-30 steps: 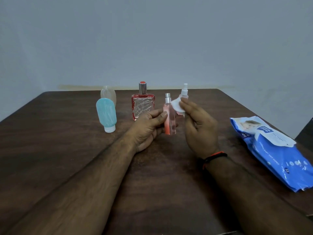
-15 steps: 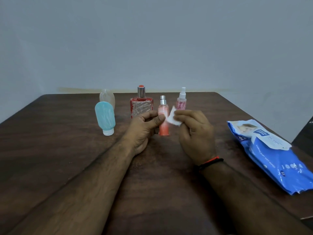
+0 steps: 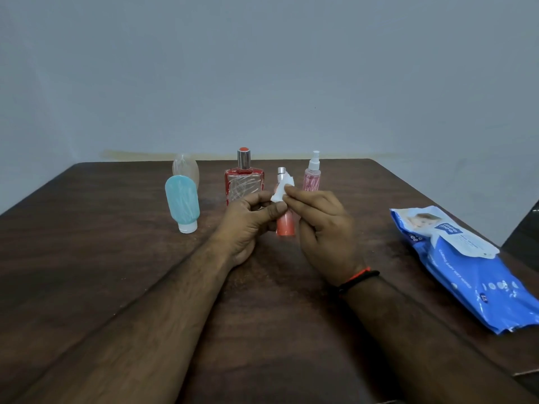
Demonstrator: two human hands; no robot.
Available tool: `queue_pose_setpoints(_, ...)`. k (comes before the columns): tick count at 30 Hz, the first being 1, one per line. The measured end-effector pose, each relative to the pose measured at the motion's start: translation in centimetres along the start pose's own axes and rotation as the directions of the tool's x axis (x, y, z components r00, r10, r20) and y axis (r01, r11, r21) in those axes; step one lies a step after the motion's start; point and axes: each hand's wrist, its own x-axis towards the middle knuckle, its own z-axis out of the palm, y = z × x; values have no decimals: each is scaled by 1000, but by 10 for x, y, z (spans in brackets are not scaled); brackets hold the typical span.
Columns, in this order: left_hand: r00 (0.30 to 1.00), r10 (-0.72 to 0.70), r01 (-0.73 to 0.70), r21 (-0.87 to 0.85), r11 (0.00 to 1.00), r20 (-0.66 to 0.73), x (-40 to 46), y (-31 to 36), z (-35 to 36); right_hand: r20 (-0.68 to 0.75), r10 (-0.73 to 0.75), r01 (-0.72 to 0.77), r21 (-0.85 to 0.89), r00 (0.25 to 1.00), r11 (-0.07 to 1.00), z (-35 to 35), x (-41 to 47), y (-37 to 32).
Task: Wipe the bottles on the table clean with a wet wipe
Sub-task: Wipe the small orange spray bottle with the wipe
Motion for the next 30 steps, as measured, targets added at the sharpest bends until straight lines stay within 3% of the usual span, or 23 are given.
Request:
queue_pose_setpoints(5, 1000, 16, -18, -139, 990, -10, 5, 3, -6, -24, 70, -68, 76, 997, 995, -5, -4, -2)
queue_pose_setpoints(11, 997, -30, 39, -135, 990, 70, 3, 4, -6, -180, 254, -235, 118, 950, 965, -12, -1, -1)
queue_pose_setpoints(18, 990, -54, 67, -95, 993, 130, 0, 3, -3, 14, 146, -147, 111, 989, 983, -2, 1, -4)
queue_pose_setpoints(24, 999, -34, 39, -166, 985, 28, 6, 4, -9, 77, 123, -133, 129, 989, 983, -2, -5, -3)
queue_pose_setpoints(30, 997, -48, 57, -171, 984, 53, 5, 5, -8, -137, 234, -217, 129, 963, 968, -9, -1, -4)
